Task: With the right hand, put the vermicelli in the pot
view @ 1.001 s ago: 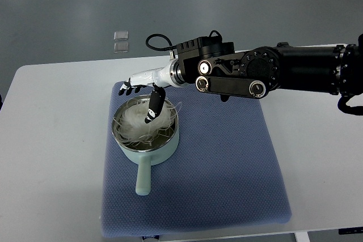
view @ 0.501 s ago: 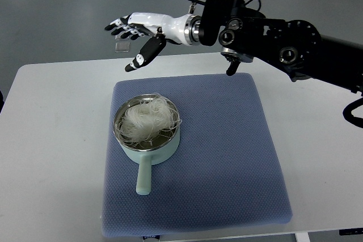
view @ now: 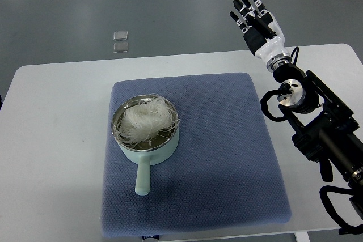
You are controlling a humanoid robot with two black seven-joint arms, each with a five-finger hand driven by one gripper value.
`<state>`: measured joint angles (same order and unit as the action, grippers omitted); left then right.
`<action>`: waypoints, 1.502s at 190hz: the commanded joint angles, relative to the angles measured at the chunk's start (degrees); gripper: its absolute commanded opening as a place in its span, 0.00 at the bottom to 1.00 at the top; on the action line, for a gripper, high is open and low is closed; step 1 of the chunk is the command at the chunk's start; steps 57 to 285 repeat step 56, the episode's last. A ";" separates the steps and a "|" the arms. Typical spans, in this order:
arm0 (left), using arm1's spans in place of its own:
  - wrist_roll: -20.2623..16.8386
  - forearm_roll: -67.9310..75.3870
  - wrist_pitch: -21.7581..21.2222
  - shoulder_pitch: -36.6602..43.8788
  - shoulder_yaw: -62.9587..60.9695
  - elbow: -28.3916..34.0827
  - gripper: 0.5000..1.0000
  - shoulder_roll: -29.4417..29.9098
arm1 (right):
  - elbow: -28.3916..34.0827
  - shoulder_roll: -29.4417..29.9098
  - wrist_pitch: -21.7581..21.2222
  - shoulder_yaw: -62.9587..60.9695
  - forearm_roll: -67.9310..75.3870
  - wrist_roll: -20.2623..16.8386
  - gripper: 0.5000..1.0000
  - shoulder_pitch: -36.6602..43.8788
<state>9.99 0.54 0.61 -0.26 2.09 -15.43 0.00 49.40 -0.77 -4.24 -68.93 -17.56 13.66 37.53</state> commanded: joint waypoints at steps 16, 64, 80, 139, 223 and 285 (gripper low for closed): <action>-0.06 -0.02 0.01 0.00 0.02 0.05 1.00 0.00 | -2.38 0.16 -2.18 -0.06 4.11 -0.04 0.85 -0.79; -0.06 0.07 0.01 0.00 0.02 -0.21 1.00 0.00 | -2.38 -0.11 -5.69 0.29 4.11 -0.04 0.85 -1.32; -0.06 0.07 0.01 0.00 0.02 -0.21 1.00 0.00 | -2.38 -0.11 -5.69 0.29 4.11 -0.04 0.85 -1.32; -0.06 0.07 0.01 0.00 0.02 -0.21 1.00 0.00 | -2.38 -0.11 -5.69 0.29 4.11 -0.04 0.85 -1.32; -0.06 0.07 0.01 0.00 0.02 -0.21 1.00 0.00 | -2.38 -0.11 -5.69 0.29 4.11 -0.04 0.85 -1.32; -0.06 0.07 0.01 0.00 0.02 -0.21 1.00 0.00 | -2.38 -0.11 -5.69 0.29 4.11 -0.04 0.85 -1.32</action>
